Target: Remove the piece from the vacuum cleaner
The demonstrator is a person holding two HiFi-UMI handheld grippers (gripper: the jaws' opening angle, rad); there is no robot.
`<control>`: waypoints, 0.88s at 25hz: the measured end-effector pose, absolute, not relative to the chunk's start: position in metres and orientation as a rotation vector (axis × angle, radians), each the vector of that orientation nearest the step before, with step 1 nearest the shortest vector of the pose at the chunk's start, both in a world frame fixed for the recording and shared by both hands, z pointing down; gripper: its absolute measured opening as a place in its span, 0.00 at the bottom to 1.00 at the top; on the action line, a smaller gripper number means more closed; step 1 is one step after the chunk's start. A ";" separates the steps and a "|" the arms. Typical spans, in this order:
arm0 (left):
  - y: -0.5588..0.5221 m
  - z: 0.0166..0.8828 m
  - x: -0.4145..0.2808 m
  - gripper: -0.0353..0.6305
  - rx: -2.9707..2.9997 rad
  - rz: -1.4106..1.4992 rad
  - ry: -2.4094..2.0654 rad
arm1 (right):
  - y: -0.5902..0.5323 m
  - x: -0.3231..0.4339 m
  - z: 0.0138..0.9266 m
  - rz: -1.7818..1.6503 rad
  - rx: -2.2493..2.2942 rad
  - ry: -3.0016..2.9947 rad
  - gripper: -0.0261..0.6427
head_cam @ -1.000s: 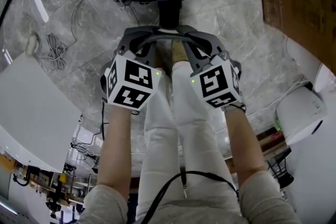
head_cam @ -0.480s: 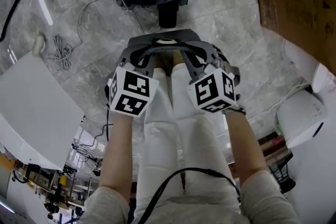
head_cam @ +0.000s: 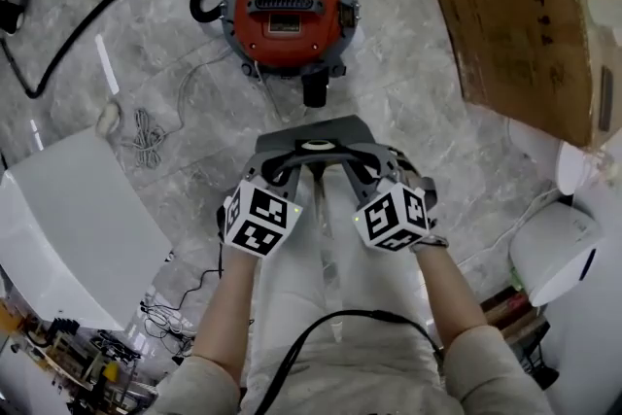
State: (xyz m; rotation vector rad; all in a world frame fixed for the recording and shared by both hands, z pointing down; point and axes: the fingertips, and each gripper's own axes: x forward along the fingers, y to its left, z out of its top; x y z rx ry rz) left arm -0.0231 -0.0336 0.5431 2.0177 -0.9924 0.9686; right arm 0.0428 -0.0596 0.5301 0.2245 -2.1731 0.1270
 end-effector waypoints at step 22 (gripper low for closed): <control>-0.016 0.341 -0.012 0.10 2.090 0.816 -1.052 | -0.034 0.055 0.334 0.141 0.086 -2.210 0.08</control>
